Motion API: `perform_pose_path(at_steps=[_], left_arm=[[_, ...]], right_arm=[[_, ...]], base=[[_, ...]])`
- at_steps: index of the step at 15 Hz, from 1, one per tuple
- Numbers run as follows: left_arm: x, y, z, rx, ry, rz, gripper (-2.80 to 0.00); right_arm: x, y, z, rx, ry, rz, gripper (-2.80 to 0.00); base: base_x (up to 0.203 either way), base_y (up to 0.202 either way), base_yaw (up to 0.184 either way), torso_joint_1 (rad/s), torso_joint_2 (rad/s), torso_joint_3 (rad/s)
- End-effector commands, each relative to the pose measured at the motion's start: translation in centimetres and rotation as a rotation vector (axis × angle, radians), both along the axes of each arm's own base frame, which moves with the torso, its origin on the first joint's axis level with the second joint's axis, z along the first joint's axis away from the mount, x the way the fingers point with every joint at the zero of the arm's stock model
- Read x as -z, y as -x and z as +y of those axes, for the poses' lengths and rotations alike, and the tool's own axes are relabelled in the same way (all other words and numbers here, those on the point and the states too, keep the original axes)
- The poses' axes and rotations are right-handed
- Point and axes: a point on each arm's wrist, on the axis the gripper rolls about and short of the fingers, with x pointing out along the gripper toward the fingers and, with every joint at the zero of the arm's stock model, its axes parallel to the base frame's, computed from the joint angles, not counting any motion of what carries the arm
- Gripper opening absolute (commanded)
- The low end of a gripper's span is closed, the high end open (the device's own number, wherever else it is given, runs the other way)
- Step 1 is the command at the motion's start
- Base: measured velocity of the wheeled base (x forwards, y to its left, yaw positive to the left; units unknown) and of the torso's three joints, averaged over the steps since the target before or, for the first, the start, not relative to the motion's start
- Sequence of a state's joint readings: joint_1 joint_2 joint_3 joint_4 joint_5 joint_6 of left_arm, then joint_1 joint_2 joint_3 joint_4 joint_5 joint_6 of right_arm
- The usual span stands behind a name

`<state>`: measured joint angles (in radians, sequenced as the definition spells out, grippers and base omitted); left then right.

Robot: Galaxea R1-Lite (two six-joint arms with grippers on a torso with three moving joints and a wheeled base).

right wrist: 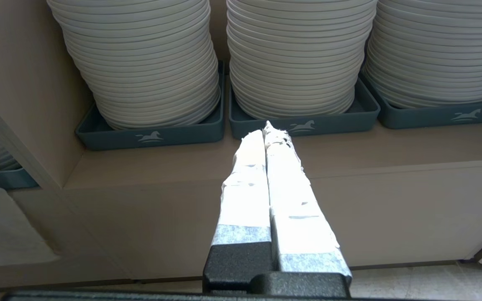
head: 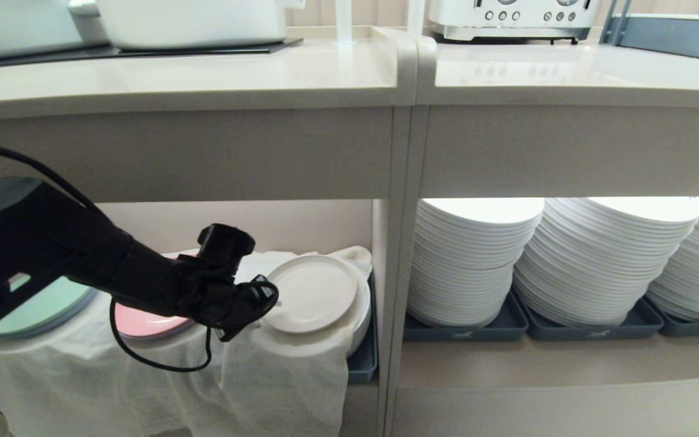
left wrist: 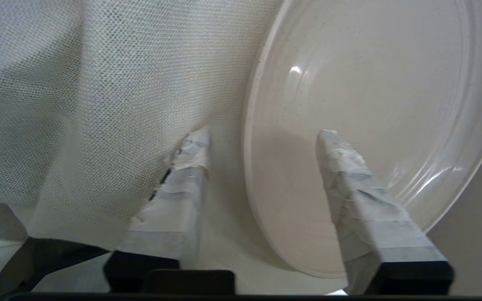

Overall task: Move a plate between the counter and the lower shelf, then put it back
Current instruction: Put the plate in the cupboard

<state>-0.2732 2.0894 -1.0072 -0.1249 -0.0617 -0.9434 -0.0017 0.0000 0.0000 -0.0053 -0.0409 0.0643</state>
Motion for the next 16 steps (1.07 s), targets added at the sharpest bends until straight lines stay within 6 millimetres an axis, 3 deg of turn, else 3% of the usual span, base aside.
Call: perform_pose_path(at_steps=[1,9,16], left_arm=[[0.1,0.0,0.0,-0.005,0.001,0.007,0.0],[-1.0,0.3,-0.1,0.005,0.005,-0.024,0.0],[-2.3,1.1,-1.6,0.05,0.019,-0.057,0.0]], right_arm=[[0.0,0.0,0.0,0.0,0.0,-0.001,-2.8],[0.0,0.0,0.0,0.0,0.0,-0.001,-2.8],[0.0,0.0,0.0,0.0,0.0,-0.001,-2.8]], base=[[0.0,0.0,0.0,0.0,0.0,0.0],[0.0,0.0,0.0,0.0,0.0,0.0],[0.0,0.0,0.0,0.0,0.0,0.0]])
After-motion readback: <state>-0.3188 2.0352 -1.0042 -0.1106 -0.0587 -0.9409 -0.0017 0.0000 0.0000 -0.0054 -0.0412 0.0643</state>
